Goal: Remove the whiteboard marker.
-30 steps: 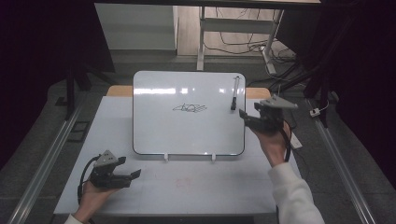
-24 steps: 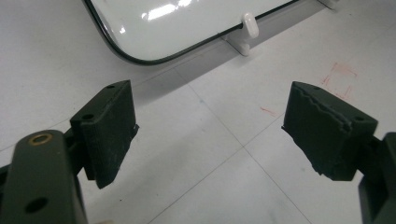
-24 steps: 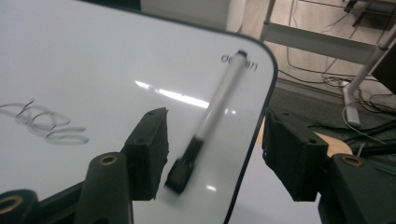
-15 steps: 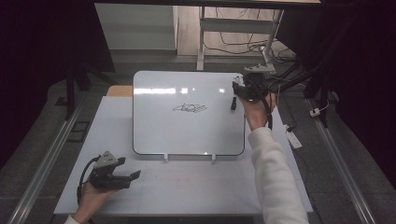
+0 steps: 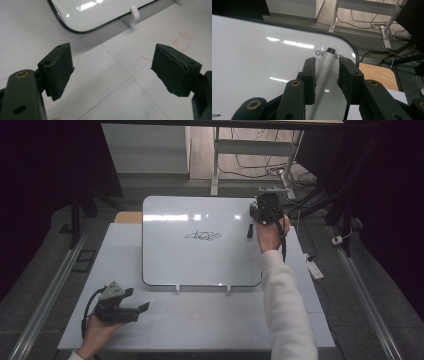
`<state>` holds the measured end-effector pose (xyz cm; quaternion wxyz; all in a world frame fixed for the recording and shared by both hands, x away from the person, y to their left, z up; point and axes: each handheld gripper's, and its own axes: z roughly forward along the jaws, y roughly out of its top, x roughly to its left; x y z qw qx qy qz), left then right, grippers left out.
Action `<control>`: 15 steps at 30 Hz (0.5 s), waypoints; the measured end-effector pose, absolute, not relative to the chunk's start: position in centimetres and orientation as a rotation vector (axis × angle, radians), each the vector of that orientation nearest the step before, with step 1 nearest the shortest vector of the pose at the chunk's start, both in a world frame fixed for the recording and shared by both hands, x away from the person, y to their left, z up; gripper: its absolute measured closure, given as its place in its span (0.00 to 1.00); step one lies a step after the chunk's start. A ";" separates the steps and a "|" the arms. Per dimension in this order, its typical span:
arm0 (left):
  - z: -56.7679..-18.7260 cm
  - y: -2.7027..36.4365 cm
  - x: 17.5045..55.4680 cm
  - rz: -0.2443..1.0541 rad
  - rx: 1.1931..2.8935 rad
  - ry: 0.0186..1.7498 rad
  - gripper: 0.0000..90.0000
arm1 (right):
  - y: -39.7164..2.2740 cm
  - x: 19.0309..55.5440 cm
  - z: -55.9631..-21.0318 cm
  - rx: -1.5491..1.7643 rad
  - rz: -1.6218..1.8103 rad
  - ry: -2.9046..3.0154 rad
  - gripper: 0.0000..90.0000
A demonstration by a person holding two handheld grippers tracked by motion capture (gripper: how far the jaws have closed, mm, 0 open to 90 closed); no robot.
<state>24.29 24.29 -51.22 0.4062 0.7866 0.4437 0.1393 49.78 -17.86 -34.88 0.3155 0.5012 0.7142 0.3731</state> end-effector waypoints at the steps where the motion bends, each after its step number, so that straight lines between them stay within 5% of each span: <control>1: -51.2 24.3 24.3 0.352 1.984 1.119 0.20 | -17.9 49.8 -34.9 1.320 0.983 1.881 0.75; 15: -51.1 24.4 24.2 0.367 1.982 1.120 0.20 | -16.2 49.7 -35.0 1.293 0.942 1.889 0.89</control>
